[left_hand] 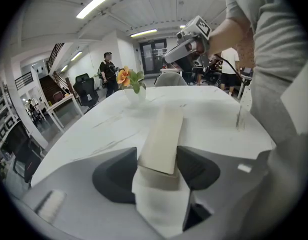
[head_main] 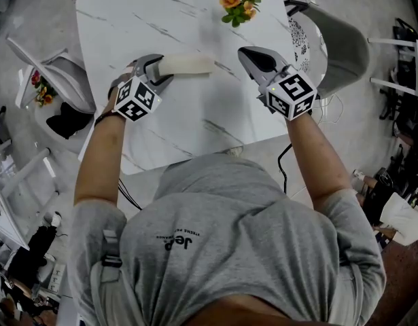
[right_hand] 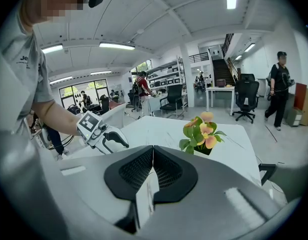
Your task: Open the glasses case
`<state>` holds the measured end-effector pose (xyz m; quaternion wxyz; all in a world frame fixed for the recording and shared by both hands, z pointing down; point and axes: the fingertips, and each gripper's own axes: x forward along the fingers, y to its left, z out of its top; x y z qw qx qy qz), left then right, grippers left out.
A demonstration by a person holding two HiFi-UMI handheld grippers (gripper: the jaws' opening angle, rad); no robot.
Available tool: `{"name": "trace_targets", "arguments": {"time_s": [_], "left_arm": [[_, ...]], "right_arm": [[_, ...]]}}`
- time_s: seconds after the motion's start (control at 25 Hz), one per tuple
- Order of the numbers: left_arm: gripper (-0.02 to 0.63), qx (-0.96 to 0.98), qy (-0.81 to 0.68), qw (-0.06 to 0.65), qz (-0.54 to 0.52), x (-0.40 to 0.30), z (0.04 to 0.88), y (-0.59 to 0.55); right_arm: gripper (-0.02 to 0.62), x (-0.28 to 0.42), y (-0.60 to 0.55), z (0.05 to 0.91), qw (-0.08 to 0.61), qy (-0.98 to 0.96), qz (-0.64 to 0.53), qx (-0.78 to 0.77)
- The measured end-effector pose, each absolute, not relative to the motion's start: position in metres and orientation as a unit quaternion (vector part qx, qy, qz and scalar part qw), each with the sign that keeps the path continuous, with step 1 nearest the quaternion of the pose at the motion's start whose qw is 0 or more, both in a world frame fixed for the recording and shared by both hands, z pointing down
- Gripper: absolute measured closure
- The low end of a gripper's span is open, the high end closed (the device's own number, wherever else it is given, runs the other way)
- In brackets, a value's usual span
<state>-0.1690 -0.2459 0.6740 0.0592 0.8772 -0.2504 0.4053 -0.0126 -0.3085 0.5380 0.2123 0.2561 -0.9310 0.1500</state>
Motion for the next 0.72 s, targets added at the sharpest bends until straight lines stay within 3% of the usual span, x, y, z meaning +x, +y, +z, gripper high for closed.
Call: {"name": "trace_targets", "arguments": {"time_s": [0.32,0.72], "left_arm": [[0.328,0.883,-0.224,0.06,0.408,-0.169,0.669,-0.242],[0.411,0.892,-0.218,0.048,0.393,-0.167,0.653,-0.248]], "right_arm": [[0.592,-0.012,-0.31,0.534,0.212,-0.93,0.147,0.26],[0.592,-0.006,-0.315,0.532,0.213,-0.928,0.148,0.269]]}}
